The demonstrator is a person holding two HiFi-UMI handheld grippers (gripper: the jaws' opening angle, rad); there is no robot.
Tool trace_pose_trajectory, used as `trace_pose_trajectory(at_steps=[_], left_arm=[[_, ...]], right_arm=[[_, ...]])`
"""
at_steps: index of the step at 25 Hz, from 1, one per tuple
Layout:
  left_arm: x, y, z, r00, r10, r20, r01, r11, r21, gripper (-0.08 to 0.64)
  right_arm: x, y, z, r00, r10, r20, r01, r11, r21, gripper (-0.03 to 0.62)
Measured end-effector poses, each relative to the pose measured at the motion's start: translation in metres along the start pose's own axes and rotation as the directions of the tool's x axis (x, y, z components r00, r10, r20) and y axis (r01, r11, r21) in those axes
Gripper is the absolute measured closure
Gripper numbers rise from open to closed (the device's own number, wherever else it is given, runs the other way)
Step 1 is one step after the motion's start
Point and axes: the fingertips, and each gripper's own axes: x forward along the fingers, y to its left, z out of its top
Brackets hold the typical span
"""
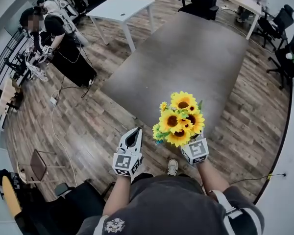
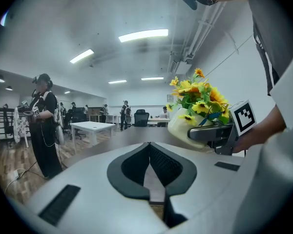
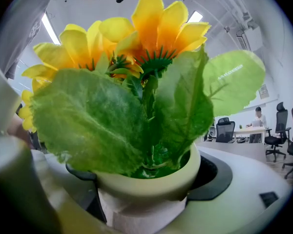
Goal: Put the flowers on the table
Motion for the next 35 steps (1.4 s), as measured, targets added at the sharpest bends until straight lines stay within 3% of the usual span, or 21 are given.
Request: trace_pose_trajectory(at_steps=[13, 22, 29, 35], left_arm=[[0.038, 0.004, -0.006, 0.997, -0.075, 0.029, 0.074, 0.997, 0.015, 0.554], [0.110, 0.054, 0.021, 0.983, -0.173, 0.055, 0.173, 0.985, 0.020, 0.554], [0.152, 0.099, 0.030, 0.965, -0.255, 0.064, 0.255, 0.967, 0.021, 0.554], [0.183, 0.121, 0.037, 0.932, -0.356, 0.062, 0.355, 0.934, 0.024, 0.554]], right_arm=[[0.019, -0.018, -0.006, 0.997, -0.075, 0.026, 0.075, 0.997, -0.004, 0.061], [0.076, -0.059, 0.013, 0.984, -0.177, 0.012, 0.177, 0.984, -0.021, 0.061], [0.113, -0.084, 0.015, 0.954, -0.301, -0.012, 0.301, 0.953, -0.023, 0.061], [0.123, -0.104, 0.021, 0.907, -0.422, -0.022, 0.422, 0.907, -0.003, 0.061]])
